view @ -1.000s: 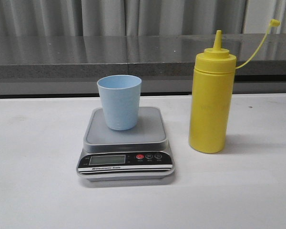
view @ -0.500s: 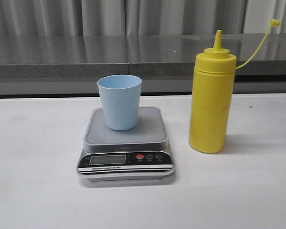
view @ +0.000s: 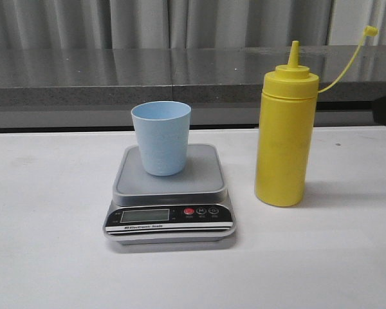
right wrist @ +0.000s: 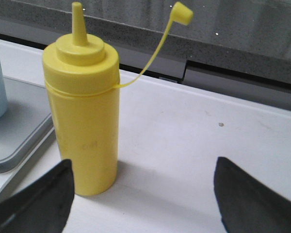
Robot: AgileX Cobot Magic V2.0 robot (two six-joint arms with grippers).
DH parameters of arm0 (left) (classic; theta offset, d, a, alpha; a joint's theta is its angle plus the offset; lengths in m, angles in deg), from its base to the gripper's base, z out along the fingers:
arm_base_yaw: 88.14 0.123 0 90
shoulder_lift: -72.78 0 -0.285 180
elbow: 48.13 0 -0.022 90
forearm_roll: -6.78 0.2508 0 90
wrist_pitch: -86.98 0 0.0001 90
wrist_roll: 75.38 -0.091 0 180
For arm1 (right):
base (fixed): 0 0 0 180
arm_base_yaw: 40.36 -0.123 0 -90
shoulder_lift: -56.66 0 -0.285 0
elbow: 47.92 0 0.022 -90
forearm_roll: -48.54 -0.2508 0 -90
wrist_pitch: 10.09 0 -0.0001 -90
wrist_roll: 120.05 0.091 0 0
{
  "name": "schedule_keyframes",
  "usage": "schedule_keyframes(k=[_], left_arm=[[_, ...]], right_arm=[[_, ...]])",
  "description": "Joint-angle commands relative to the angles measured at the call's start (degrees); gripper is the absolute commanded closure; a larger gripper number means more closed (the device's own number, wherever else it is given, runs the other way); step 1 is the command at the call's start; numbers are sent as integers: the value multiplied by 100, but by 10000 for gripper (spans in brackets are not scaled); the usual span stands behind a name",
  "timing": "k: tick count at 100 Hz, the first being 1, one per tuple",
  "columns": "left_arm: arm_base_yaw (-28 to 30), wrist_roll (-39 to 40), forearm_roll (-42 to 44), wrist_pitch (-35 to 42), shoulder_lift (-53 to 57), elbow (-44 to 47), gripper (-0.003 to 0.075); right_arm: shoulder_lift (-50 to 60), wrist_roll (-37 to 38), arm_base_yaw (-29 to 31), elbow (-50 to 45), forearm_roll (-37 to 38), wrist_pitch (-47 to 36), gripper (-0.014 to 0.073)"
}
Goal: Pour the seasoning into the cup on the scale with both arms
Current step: 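Raise the left gripper away from the cup, then close the right gripper around the yellow squeeze bottle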
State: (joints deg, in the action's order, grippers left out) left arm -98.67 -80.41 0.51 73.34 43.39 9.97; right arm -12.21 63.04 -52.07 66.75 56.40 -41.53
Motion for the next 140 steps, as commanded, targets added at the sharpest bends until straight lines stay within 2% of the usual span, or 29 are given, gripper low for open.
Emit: schedule_keyframes(k=[1, 17, 33, 61, 95, 140], left_arm=[[23, -6, -20, 479, -26, -164, 739], [23, -6, -20, 479, -26, -164, 739], [23, -6, -20, 479, -26, -164, 739], [23, -6, -20, 479, -26, -164, 739], [23, -6, -20, 479, -26, -164, 739], [23, -6, -20, 479, -26, -164, 739]], right_arm=[[-106, 111, -5, 115, 121, -673, -48], [-673, 156, -5, 115, 329, -1310, -48], [-1478, 356, -5, 146, 623, -2313, -48], [-2805, 631, -5, 430, 992, -3406, -48], [-3577, 631, -5, 1006, 1082, -3572, -48], [-4018, 642, -200, 1842, 1254, -3303, -48]])
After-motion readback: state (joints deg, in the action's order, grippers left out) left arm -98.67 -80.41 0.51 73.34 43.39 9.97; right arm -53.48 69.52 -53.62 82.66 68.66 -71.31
